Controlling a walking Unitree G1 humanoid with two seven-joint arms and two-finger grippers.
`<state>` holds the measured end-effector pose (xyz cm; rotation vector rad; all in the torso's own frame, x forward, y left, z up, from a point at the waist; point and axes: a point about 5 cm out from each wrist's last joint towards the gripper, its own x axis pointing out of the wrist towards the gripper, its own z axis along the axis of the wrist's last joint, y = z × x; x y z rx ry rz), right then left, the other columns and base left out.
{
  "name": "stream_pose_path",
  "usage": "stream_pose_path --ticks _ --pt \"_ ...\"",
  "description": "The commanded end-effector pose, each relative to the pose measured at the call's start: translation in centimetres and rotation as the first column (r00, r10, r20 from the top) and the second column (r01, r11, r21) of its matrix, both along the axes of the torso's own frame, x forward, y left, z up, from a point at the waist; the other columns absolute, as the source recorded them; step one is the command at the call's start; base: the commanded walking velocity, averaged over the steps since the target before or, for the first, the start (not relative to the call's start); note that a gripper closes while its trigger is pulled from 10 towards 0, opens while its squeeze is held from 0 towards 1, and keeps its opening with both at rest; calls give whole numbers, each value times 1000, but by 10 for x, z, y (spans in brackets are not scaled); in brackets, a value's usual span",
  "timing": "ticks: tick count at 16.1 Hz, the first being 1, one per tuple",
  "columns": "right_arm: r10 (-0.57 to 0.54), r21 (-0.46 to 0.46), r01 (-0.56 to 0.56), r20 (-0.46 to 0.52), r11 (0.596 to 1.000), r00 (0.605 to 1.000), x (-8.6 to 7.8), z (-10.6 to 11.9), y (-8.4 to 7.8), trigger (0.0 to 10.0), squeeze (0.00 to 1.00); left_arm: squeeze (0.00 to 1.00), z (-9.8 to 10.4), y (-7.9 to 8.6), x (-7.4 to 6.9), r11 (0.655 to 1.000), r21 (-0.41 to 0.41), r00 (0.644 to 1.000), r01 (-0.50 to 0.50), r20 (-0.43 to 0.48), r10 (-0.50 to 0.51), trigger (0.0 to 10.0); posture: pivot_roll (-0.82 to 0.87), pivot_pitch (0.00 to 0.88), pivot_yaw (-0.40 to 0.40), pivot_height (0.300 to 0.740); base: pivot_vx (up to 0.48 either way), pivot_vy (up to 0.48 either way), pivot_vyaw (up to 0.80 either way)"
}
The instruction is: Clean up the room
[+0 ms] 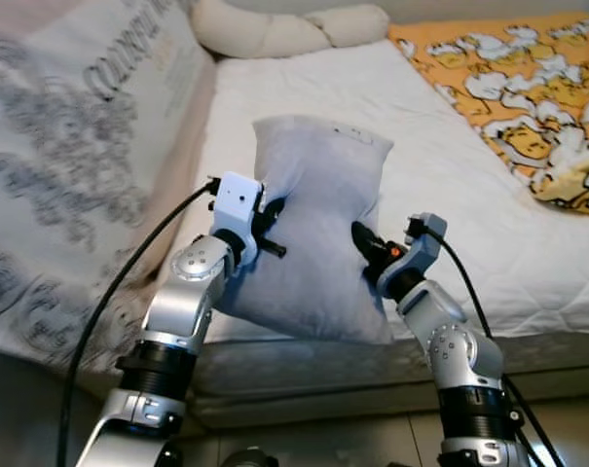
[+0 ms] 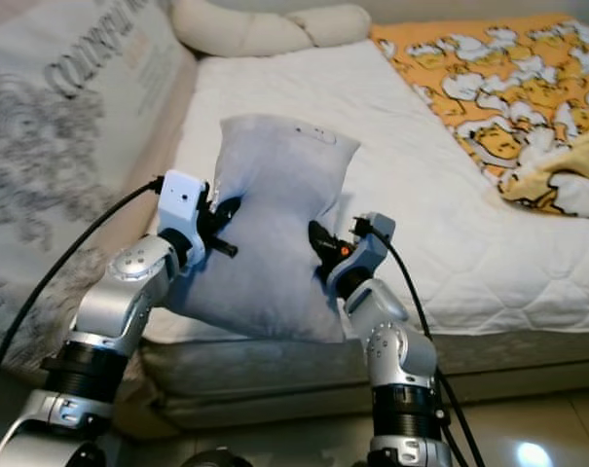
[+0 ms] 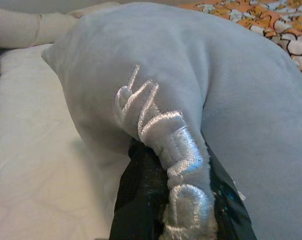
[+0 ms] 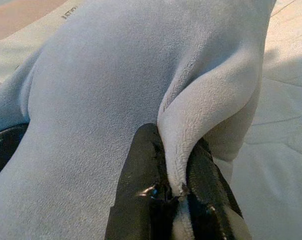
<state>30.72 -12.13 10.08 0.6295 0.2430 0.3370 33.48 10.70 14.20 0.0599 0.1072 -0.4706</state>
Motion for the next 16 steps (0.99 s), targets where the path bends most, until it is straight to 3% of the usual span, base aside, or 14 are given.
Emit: stream_pose_path --ticks 1,7,10,16 --pt "16 12 -17 31 1000 999 4 9 3 10000 0 0 9 0 2 1000 -17 999 -2 41 3 10000 -63 0 93 740 274 0 0" --pt "42 -21 -42 28 999 999 6 9 4 10000 0 0 9 2 5 999 -11 999 -30 38 30 10000 -58 0 87 740 296 0 0" --pt "91 -56 -89 25 994 996 5 7 9 10000 0 0 9 4 6 999 -10 998 -49 37 50 10000 -54 0 83 740 299 0 702" --pt "148 -62 -146 17 987 989 3 4 15 10000 0 0 7 9 6 997 -4 997 -74 35 74 10000 -45 0 72 740 297 0 0"
